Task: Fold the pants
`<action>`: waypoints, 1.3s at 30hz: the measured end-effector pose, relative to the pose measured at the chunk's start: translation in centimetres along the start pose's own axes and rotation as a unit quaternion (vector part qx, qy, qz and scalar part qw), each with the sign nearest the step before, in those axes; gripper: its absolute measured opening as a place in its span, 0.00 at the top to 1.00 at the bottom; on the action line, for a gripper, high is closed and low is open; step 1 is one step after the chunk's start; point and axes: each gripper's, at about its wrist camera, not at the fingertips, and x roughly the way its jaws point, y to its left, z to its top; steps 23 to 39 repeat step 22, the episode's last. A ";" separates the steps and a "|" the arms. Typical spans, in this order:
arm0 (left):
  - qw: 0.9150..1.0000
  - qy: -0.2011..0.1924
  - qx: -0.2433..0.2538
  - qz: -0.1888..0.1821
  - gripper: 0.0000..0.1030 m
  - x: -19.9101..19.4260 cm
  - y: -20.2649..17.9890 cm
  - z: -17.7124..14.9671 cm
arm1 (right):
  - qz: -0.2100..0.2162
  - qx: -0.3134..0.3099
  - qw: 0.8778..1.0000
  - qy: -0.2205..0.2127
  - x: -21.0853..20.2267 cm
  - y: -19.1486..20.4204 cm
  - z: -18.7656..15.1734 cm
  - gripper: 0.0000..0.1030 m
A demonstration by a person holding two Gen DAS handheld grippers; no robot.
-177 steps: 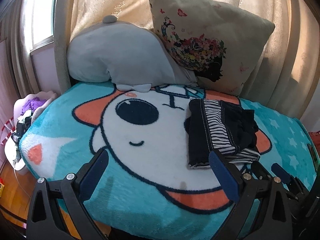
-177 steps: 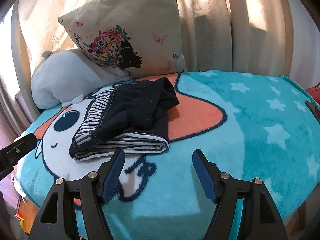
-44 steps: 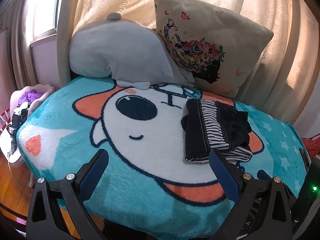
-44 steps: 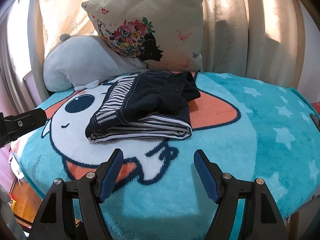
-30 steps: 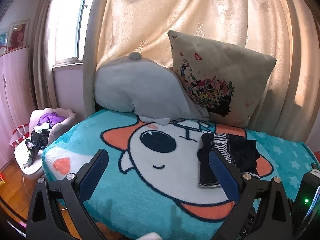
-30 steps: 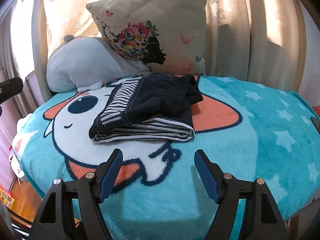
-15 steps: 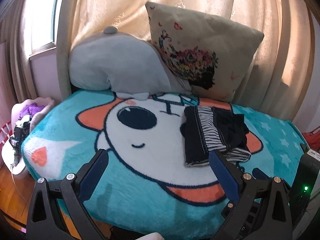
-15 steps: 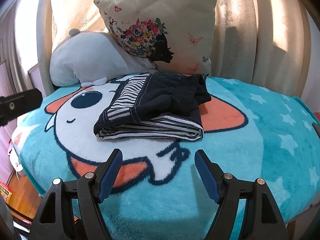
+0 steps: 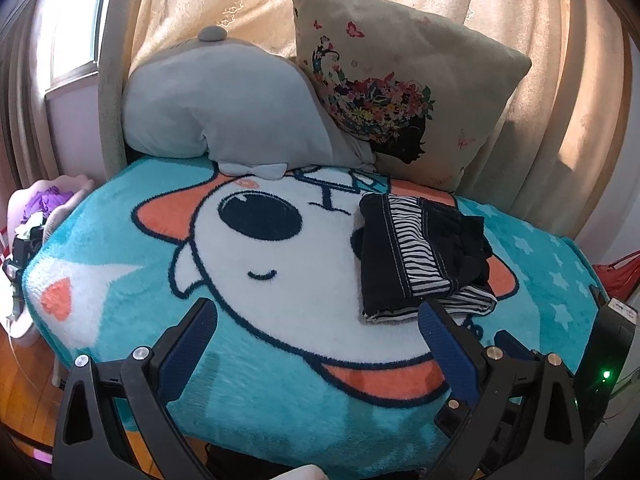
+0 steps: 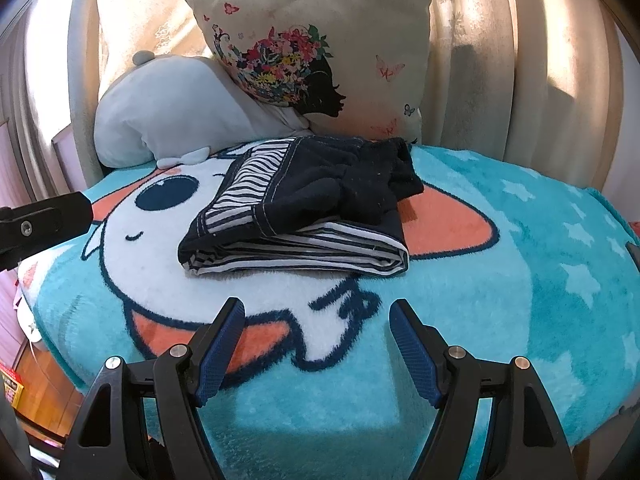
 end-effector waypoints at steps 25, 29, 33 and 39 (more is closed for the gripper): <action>1.000 0.015 -0.018 -0.008 0.03 0.8 0.5 -0.3 | 0.004 -0.011 1.000 0.001 0.2 0.7 -0.1 0.23; 1.000 0.015 -0.018 -0.008 0.03 0.8 0.5 -0.3 | 0.004 -0.011 1.000 0.001 0.2 0.7 -0.1 0.23; 1.000 0.015 -0.018 -0.008 0.03 0.8 0.5 -0.3 | 0.004 -0.011 1.000 0.001 0.2 0.7 -0.1 0.23; 1.000 0.015 -0.018 -0.008 0.03 0.8 0.5 -0.3 | 0.004 -0.011 1.000 0.001 0.2 0.7 -0.1 0.23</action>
